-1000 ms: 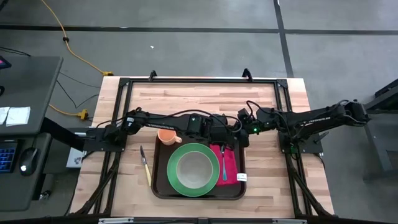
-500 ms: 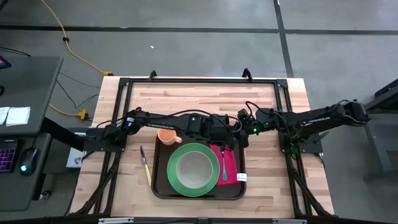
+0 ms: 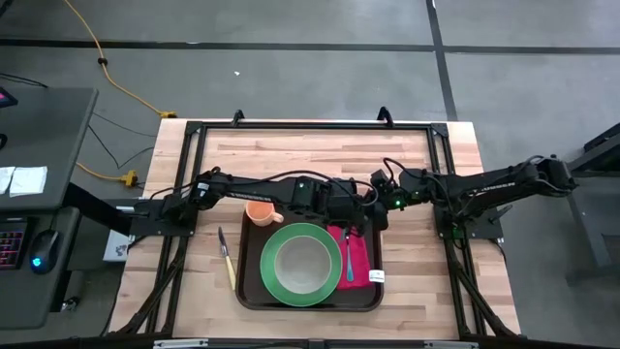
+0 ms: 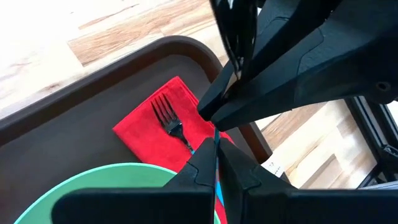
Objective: Set up tray
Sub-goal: Put the blue spoon on the red table napkin to the left of the blue fork
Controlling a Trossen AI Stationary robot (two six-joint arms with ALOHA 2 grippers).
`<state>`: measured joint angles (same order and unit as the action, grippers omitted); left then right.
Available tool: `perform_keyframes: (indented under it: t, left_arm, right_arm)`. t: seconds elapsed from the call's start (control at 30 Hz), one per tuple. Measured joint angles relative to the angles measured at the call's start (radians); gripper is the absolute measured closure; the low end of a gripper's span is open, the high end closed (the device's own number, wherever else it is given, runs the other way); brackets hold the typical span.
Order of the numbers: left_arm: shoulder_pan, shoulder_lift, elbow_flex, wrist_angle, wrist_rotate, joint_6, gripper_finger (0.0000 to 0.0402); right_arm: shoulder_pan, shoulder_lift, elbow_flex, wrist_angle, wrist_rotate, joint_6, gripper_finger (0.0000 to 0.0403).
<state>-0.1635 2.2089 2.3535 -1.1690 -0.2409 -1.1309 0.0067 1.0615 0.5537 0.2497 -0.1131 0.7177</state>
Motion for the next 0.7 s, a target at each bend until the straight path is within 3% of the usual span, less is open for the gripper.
perform_keyframes:
  t: [0.5,0.7]
  left_arm:
    - [0.000,0.000,0.000,0.000,0.001,0.010,0.0360]
    - [-0.003,0.000,0.000,-0.003,0.018,0.010,0.0317]
  right_arm:
    - [0.000,0.000,0.000,-0.005,-0.005,0.007,0.0402]
    - [-0.002,0.000,0.000,-0.008,0.011,0.007,0.0402]
